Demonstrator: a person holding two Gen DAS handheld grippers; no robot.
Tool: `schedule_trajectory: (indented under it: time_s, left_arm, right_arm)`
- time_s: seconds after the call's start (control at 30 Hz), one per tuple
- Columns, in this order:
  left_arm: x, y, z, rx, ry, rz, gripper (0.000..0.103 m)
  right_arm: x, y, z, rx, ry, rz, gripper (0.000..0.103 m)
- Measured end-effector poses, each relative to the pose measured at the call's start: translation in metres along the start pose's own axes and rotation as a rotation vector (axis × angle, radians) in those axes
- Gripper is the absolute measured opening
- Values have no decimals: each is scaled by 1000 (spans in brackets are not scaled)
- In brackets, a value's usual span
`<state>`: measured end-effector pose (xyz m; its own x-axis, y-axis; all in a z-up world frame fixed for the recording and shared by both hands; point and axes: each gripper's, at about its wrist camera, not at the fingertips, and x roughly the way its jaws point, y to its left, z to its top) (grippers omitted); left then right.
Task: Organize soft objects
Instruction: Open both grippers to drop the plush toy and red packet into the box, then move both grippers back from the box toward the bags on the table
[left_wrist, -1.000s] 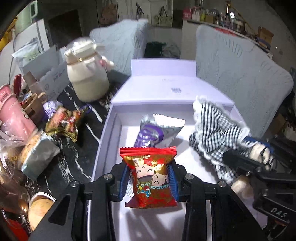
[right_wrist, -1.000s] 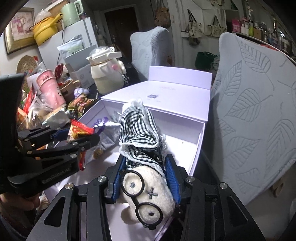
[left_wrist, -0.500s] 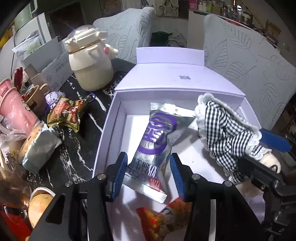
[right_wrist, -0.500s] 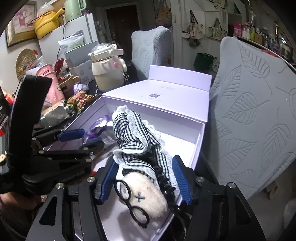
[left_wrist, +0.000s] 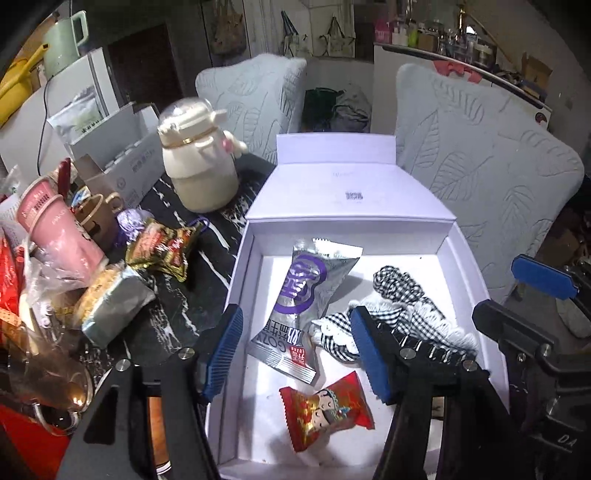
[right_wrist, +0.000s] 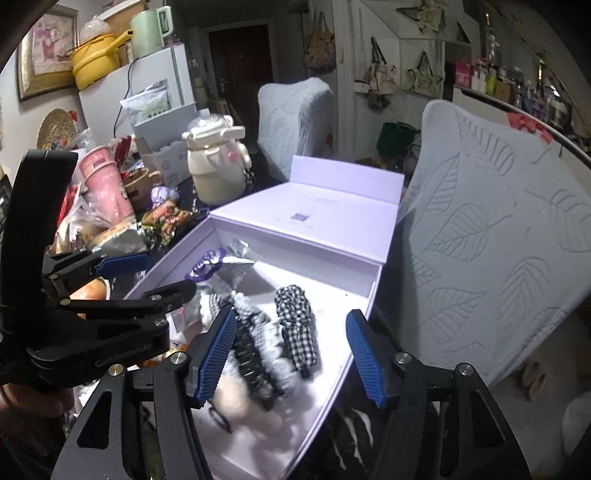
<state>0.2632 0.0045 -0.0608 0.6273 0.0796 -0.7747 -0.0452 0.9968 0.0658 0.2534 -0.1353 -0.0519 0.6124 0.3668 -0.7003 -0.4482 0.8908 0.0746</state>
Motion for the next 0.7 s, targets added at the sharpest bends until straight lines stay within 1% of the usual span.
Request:
schedule_trajectory:
  time_s: [0.2, 0.37, 0.47, 0.7]
  left_arm:
    - [-39, 1, 7, -6, -65, -6, 60]
    - [-83, 3, 11, -7, -149, 2, 60]
    - [-111, 4, 10, -14, -202, 10, 60]
    - [-166, 4, -3, -28, -280, 9, 60]
  right_arm:
    - [-32, 4, 9, -11, -57, -2, 62]
    - [-63, 13, 19, -38, -122, -5, 62]
    - [-82, 19, 21, -49, -160, -6, 62]
    - [-129, 31, 13, -69, -227, -14, 62]
